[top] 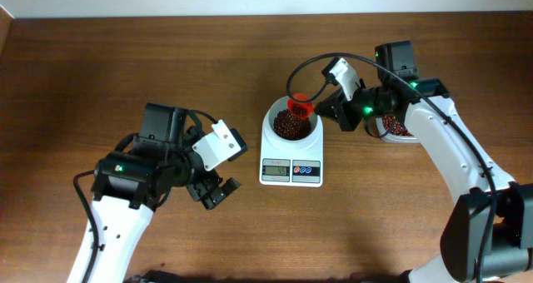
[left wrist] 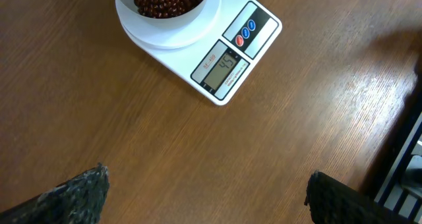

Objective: Scoop and weigh 50g on scale
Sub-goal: 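Tilt the scoop to pour beans into the bowl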

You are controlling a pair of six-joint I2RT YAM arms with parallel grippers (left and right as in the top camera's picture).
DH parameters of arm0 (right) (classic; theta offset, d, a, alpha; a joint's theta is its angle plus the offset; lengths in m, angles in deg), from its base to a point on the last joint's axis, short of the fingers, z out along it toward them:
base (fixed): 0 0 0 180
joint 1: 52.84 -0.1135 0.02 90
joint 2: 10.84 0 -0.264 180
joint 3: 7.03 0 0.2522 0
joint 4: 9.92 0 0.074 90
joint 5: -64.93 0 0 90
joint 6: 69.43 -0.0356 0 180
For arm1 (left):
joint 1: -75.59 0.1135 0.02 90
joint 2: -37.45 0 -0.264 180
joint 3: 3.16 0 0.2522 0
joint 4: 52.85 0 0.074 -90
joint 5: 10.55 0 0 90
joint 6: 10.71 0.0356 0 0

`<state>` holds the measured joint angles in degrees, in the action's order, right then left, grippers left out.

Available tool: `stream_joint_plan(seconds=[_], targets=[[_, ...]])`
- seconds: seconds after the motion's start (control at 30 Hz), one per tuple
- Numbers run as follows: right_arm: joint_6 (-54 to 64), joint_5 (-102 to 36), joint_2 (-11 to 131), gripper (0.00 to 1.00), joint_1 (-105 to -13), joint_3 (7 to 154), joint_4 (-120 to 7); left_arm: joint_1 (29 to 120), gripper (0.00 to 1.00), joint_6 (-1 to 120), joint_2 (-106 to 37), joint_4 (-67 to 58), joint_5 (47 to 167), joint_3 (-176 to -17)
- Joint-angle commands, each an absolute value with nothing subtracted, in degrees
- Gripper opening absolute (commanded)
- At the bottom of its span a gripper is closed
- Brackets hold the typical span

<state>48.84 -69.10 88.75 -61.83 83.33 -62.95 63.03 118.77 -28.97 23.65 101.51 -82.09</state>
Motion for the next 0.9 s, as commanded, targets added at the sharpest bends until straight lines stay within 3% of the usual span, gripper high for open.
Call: stream_joint_plan(seconds=[0.0,0.4,0.47,0.57,0.87], targets=[[48.6,-70.6,88.1,0.04,-61.8,83.6,-63.6,63.3,0.99,119.5,-28.2,23.5,101.5,-82.5],[48.7,-71.4,88.1,0.04,-61.8,83.6,-64.4,63.3,0.99,119.5,-28.2,23.5,101.5,-82.5],[53.5,-75.8,88.1,0.04,-61.8,83.6,-66.4,63.3,0.99,119.5,-28.2,23.5,101.5,-82.5],[50.3,-66.9,88.1,0.04,-61.8,83.5,-65.2,63.3,0.99,119.5,-28.2,23.5,101.5,-82.5],[50.5,-70.2,88.1,0.04,-61.8,83.5,-63.7,63.3,0.99,119.5,-28.2,23.5,101.5,-82.5]])
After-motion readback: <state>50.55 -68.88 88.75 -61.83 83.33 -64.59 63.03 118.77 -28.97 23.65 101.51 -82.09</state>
